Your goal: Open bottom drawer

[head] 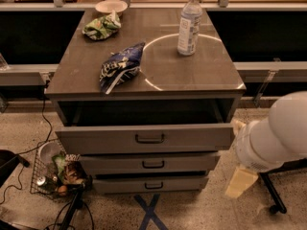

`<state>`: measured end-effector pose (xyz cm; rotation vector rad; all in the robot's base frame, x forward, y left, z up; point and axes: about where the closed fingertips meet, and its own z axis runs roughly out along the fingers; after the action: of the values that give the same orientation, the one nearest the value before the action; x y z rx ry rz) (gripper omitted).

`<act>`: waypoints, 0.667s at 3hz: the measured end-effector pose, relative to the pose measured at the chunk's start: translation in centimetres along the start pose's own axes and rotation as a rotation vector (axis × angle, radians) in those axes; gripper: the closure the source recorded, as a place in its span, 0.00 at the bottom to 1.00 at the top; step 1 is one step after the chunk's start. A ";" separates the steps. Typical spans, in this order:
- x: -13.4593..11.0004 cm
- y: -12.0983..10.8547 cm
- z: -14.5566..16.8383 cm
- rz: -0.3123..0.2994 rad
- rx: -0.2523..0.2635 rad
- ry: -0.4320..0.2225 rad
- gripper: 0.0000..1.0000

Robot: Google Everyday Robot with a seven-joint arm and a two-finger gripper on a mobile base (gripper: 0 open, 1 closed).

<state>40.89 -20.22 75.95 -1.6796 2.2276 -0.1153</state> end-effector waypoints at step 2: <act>2.2 6.0 8.4 0.077 -0.098 0.101 0.00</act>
Offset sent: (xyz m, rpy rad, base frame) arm -0.0537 0.0164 -0.1563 -0.0571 0.2179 -0.1177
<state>37.62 -19.33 65.99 -1.6692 2.4054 -0.0740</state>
